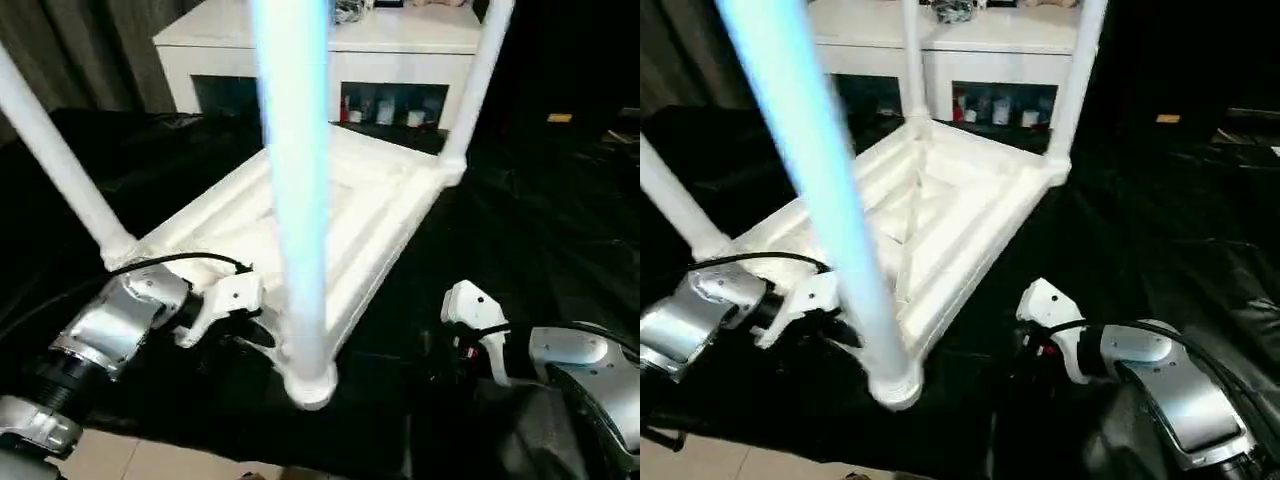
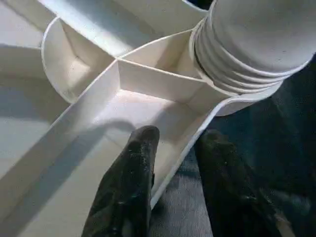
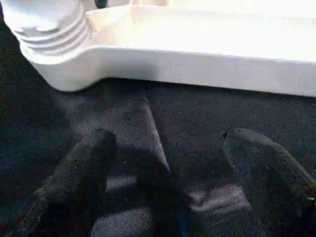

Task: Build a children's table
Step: Rotate table base

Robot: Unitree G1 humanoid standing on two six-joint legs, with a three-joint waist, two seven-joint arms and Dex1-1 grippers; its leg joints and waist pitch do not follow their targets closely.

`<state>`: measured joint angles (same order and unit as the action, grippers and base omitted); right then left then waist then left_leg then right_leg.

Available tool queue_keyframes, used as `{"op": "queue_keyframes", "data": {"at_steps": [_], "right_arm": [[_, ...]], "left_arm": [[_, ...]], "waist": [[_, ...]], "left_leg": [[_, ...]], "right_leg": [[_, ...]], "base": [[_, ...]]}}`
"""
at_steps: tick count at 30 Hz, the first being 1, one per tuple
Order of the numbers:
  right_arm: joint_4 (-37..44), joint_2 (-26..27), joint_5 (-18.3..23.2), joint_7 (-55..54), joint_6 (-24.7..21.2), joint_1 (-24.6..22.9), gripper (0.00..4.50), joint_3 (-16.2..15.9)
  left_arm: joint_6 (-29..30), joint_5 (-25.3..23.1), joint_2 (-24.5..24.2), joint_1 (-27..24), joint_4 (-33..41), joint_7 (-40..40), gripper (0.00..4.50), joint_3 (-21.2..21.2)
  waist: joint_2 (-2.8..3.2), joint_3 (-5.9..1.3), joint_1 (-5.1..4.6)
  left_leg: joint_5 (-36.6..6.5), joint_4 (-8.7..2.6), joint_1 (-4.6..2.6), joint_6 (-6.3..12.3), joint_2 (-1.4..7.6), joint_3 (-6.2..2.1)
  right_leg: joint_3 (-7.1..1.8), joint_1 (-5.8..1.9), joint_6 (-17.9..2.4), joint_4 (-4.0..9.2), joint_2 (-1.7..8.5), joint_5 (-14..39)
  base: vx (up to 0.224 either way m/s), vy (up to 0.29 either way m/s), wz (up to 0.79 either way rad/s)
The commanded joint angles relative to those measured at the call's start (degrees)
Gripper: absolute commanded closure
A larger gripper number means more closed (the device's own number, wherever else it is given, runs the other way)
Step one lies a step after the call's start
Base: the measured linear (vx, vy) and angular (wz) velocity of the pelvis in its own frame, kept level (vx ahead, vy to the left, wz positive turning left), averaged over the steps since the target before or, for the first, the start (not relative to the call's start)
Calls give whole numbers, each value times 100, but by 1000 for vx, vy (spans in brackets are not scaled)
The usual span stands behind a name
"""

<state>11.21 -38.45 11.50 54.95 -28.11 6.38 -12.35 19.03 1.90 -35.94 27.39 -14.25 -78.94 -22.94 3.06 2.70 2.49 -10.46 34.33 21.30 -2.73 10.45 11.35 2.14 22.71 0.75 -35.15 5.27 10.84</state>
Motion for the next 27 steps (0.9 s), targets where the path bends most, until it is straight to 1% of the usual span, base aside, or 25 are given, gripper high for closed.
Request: {"op": "queue_keyframes", "data": {"at_steps": [1, 3, 4, 5, 6, 7, 8, 9, 10, 11, 12, 13, 14, 15, 16, 17, 18, 19, 21, 23, 24, 25, 26, 27], "right_arm": [[32, 33, -57, -104, 27, 38, 54, 2], [-153, 99, -244, -329, 165, 126, 54, 57], [-153, 99, -244, -329, 165, 126, 54, 57], [-428, 212, -450, -694, 240, 274, 54, 141], [-593, 263, -582, -930, 317, 367, 54, 188], [-765, 322, -679, -1176, 314, 470, 54, 258], [-886, 379, -718, -1367, 269, 549, 54, 336], [-967, 413, -746, -1495, 277, 602, 54, 394], [-1002, 429, -748, -1547, 280, 628, 54, 425], [-1002, 429, -748, -1547, 280, 628, 54, 425], [-1038, 447, -754, -1631, 241, 655, 54, 467], [-1063, 461, -765, -1702, 222, 674, 54, 497], [-1104, 494, -791, -1798, 197, 695, 54, 534], [-1115, 511, -795, -1822, 200, 696, 54, 545], [-1143, 538, -798, -1851, 205, 704, 54, 559], [-1163, 557, -799, -1871, 210, 710, 54, 567], [-1182, 601, -816, -1962, 158, 731, 54, 594], [-1217, 641, -839, -2042, 135, 755, 54, 612], [-1244, 727, -855, -2129, 99, 784, 54, 644], [-1211, 744, -837, -2114, 96, 763, 54, 628], [-1174, 738, -820, -2069, 116, 736, 54, 592], [-1160, 735, -814, -2052, 124, 725, 54, 578], [-1147, 733, -781, -1976, 217, 711, 54, 555], [-1147, 733, -781, -1976, 217, 711, 54, 555]], "left_arm": [[391, -35, 54, -72, -110, 658, 330, 354], [623, -9, 254, -101, -42, 1046, 335, 510], [623, -9, 254, -101, -42, 1046, 340, 510], [891, 30, 448, -147, 47, 1376, 348, 640], [983, 42, 521, -201, 136, 1464, 351, 652], [1081, 56, 606, -259, 209, 1559, 351, 665], [1144, 45, 658, -327, 297, 1620, 355, 643], [1233, 34, 698, -397, 397, 1666, 369, 616], [1287, 26, 717, -433, 452, 1691, 369, 597], [1287, 26, 717, -433, 452, 1691, 387, 597], [1381, 19, 786, -496, 555, 1803, 395, 592], [1503, 46, 894, -580, 704, 1917, 400, 592], [1663, 101, 1045, -687, 915, 2107, 406, 590], [1764, 116, 1106, -734, 1018, 2174, 416, 574], [1861, 123, 1162, -766, 1095, 2258, 426, 571], [1929, 126, 1200, -787, 1146, 2313, 435, 571], [2036, 100, 1286, -819, 1207, 2444, 442, 573], [2128, 87, 1347, -844, 1266, 2560, 447, 576], [2194, -59, 1500, -896, 1329, 2950, 447, 572], [2082, -58, 1602, -918, 1338, 3063, 447, 612], [1775, -128, 1576, -913, 1307, 3017, 447, 533], [1653, -158, 1563, -910, 1295, 2996, 447, 499], [1408, -190, 1546, -914, 1275, 3007, 447, 472], [1408, -190, 1546, -914, 1275, 3007, 447, 472]], "waist": [[-48, -273, 19], [-59, -265, -7], [-71, -256, -36], [-70, -250, -68], [-77, -248, -93], [-79, -234, -118], [-98, -224, -155], [-96, -222, -163], [-98, -215, -192], [-93, -221, -199], [-93, -231, -207], [-94, -232, -209], [-94, -222, -205], [-94, -237, -195], [-99, -240, -182], [-97, -236, -179], [-85, -237, -178], [-70, -241, -166], [-78, -239, -134], [-76, -238, -86], [-73, -242, -70], [-85, -230, -49], [-76, -228, -44], [-76, -228, -47]], "left_leg": [[-1902, -481, -87, 8, 239, -151], [-1980, -480, -79, -10, 228, -160], [-2006, -487, -51, -35, 219, -174], [-2009, -495, -24, -61, 210, -191], [-2001, -497, -2, -71, 195, -201], [-2051, -510, 7, -112, 190, -221], [-2140, -507, 6, -106, 166, -235], [-2178, -499, -14, -107, 160, -237], [-2249, -489, -36, -80, 150, -249], [-2271, -480, -56, -43, 146, -261], [-2244, -481, -55, -7, 150, -262], [-2214, -488, -52, 0, 163, -265], [-2228, -486, -66, 41, 168, -252], [-2198, -471, -89, 53, 168, -239], [-2192, -463, -106, 86, 171, -225], [-2185, -463, -100, 107, 165, -221], [-2115, -476, -66, 118, 163, -227], [-2096, -478, -76, 117, 171, -225], [-2090, -472, -94, 125, 173, -217], [-2094, -481, -84, 128, 171, -215], [-2085, -479, -85, 123, 170, -211], [-2149, -485, -97, 133, 172, -215], [-2190, -493, -90, 108, 171, -220], [-2216, -496, -85, 96, 171, -221]], "right_leg": [[-199, -191, -1305, 479, 276, 1752], [-190, -190, -1232, 502, 276, 2001], [-176, -202, -1157, 517, 281, 2173], [-163, -211, -1070, 521, 280, 2317], [-147, -226, -1034, 521, 277, 2379], [-127, -221, -937, 537, 278, 2590], [-104, -216, -821, 573, 267, 2850], [-107, -198, -777, 596, 270, 2974], [-114, -165, -718, 631, 263, 3119], [-128, -150, -710, 648, 254, 3094], [-139, -151, -762, 633, 244, 2900], [-141, -159, -821, 615, 244, 2758], [-138, -142, -904, 622, 228, 2625], [-147, -134, -957, 618, 227, 2522], [-156, -115, -1062, 608, 212, 2356], [-157, -118, -1092, 606, 208, 2315], [-155, -149, -1112, 582, 203, 2210], [-153, -144, -1121, 580, 199, 2127], [-164, -134, -1143, 583, 195, 2035], [-168, -147, -1111, 588, 198, 2057], [-169, -145, -1098, 588, 200, 2048], [-170, -124, -1033, 616, 196, 2152], [-170, -126, -987, 616, 204, 2214], [-169, -126, -957, 616, 203, 2246]], "base": [[0, 0, 0], [0, 0, 0], [0, 0, 0], [0, 0, 0], [0, 0, 0], [-39, 8, -21], [-39, 8, -21], [0, 0, 0], [0, 0, 0], [0, 0, 0], [0, 0, 0], [0, 0, 0], [0, 0, 0], [0, 0, 0], [0, 0, 0], [0, 0, 0], [0, 0, 0], [0, 0, 0], [0, 0, 0], [0, 0, 0], [0, 0, 0], [0, 0, 0], [0, 0, 0], [0, 0, 0]]}}
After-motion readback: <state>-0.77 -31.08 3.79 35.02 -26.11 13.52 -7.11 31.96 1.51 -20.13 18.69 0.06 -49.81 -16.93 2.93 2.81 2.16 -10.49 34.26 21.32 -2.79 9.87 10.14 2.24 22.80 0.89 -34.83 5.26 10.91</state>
